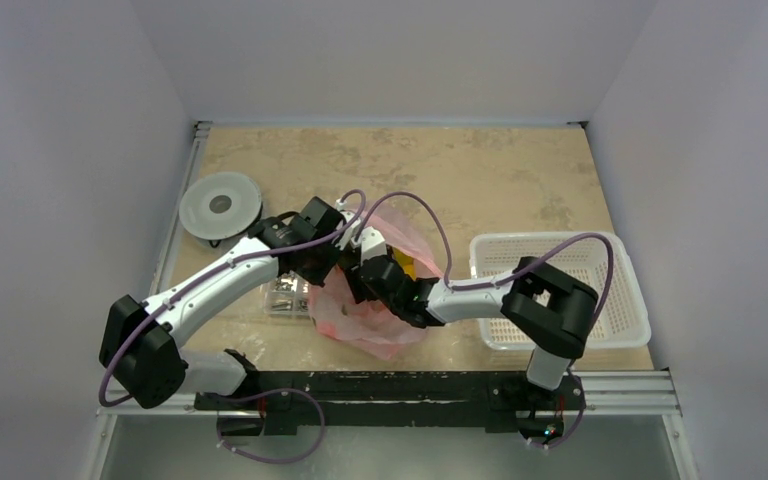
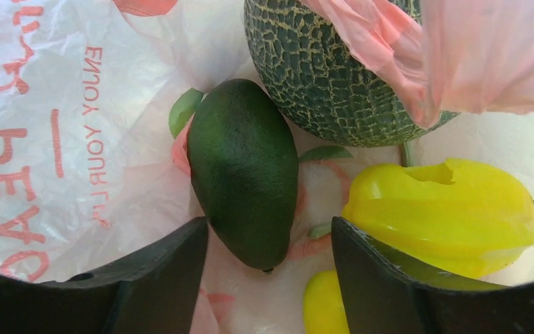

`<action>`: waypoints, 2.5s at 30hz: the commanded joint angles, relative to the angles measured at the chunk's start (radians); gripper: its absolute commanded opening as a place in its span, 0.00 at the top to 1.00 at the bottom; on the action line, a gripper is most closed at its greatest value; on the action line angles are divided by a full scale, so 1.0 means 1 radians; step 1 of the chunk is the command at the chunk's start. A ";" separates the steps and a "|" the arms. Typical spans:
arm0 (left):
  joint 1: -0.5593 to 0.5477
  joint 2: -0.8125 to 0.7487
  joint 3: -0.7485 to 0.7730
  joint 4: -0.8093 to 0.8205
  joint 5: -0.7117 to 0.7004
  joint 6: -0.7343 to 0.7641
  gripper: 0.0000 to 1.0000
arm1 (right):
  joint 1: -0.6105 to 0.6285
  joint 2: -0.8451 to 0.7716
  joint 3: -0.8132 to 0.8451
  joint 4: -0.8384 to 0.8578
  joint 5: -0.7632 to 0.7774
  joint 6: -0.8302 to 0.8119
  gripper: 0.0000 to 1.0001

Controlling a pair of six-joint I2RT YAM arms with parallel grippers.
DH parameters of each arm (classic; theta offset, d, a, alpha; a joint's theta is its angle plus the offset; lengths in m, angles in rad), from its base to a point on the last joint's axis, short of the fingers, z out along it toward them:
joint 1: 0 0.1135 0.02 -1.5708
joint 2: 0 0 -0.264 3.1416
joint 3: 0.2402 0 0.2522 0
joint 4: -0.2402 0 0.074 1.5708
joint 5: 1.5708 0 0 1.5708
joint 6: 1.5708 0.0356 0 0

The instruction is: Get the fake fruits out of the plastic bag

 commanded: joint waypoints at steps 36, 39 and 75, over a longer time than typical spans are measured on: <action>-0.061 0.017 0.007 -0.006 0.020 0.032 1.00 | -0.001 0.173 0.123 0.117 0.042 -0.123 0.69; -0.061 0.014 0.007 -0.006 0.018 0.033 1.00 | -0.001 0.136 0.094 0.098 0.072 -0.105 0.75; -0.062 -0.111 -0.042 0.049 -0.077 0.032 1.00 | 0.000 -0.394 -0.095 -0.035 -0.018 0.009 1.00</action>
